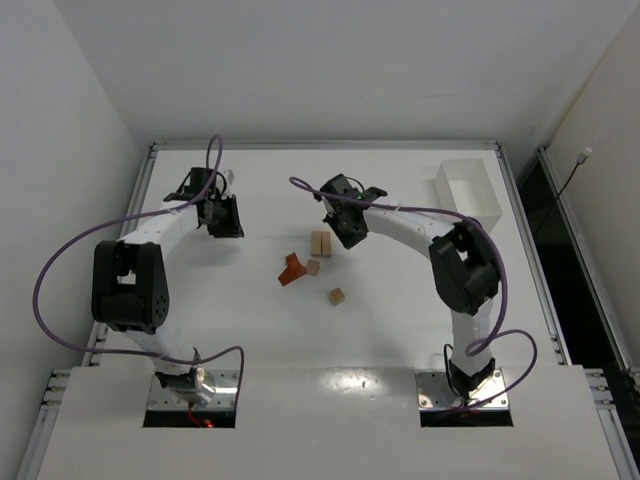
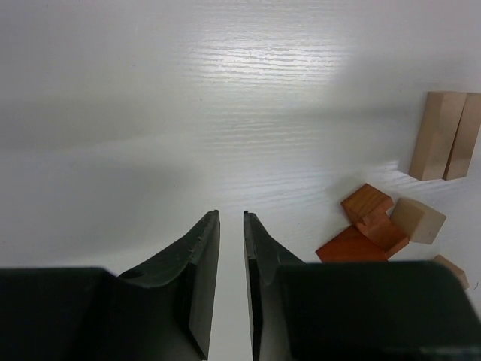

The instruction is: Build the wood block tower

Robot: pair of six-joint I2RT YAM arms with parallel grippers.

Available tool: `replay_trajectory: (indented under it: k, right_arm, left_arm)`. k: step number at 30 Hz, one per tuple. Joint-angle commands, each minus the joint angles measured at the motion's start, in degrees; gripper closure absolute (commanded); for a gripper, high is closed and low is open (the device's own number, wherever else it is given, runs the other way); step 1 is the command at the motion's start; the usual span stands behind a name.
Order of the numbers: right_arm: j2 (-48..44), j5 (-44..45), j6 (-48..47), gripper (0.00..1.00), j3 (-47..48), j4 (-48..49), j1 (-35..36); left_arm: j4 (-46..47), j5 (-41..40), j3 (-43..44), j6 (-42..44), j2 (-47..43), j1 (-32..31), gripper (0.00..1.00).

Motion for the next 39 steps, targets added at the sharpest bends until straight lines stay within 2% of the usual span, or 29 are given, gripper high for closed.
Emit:
replay_trajectory:
  k: [1, 7, 10, 13, 15, 17, 18, 19, 20, 21, 22, 24, 26, 34, 37, 39]
  right_arm:
    - [1.5, 1.7, 6.4, 1.00, 3.7, 1.9, 0.3]
    - [4.1, -0.8, 8.2, 1.00, 4.3, 1.4, 0.3]
    - [4.1, -1.9, 5.9, 1.00, 4.8, 1.4, -0.2]
    - [0.2, -4.6, 1.2, 1.00, 3.5, 1.4, -0.8]
    - [-4.1, -8.4, -2.1, 1.00, 1.1, 1.4, -0.8]
    - [-6.9, -15.4, -9.2, 1.00, -1.6, 1.4, -0.8]
    - [-9.3, -22.7, -12.8, 1.00, -2.5, -0.2, -0.8]
    - [-10.3, -26.0, -16.4, 1.00, -3.6, -1.4, -0.8]
    - [-11.0, -28.3, -21.8, 0.99, -3.6, -2.6, -0.2]
    - [-11.6, -30.1, -23.7, 0.91, -4.1, -5.0, -0.2]
    - [-13.0, -30.8, -25.3, 0.77, -5.0, -6.0, 0.5]
    - [-14.6, -31.4, -30.4, 0.63, -6.0, -8.1, 1.3]
    - [-16.0, -32.0, -34.4, 0.43, -7.3, -8.8, 2.7]
    - [-13.6, -32.7, -35.6, 0.41, -3.5, -7.2, 4.3]
    - [-11.3, -34.6, -35.6, 0.44, -0.8, -6.1, 4.3]
    - [-8.1, -36.3, -34.9, 0.50, 2.4, -5.3, 4.3]
  left_arm:
    - [2.0, -0.6, -0.9, -1.4, -2.3, -0.3, 0.84]
    - [1.4, -0.6, -0.3, 0.9, -2.8, 0.2, 0.79]
    - [0.9, 2.0, -0.3, 3.7, -3.3, 0.2, 0.79]
    - [1.4, 4.0, -2.9, 5.3, -5.1, 0.2, 0.77]
    - [1.9, 5.0, -4.4, 5.9, -6.6, 0.2, 0.66]
    - [2.5, 6.9, -6.7, 6.7, -8.7, 0.2, 0.63]
    - [2.5, 6.9, -7.4, 7.4, -9.4, 0.2, 0.62]
    - [2.5, 6.9, -7.9, 8.1, -10.1, 0.2, 0.60]
    - [2.5, 6.9, -8.5, 8.1, -11.5, -0.3, 0.55]
    - [1.9, 6.9, -8.5, 8.1, -12.0, -0.3, 0.42]
    - [1.9, 6.9, -8.5, 8.8, -12.0, -0.3, 0.37]
    - [1.3, 6.3, -8.5, 9.5, -13.4, -0.3, 0.28]
    - [1.2, 6.9, -8.5, 9.5, -13.4, 0.3, 0.24]
    - [1.2, 5.8, -6.8, 8.4, -13.4, 2.4, 0.24]
    - [1.2, 5.8, -6.8, 8.4, -13.4, 3.0, 0.24]
    - [1.2, 5.8, -6.2, 8.4, -12.9, 3.6, 0.24]
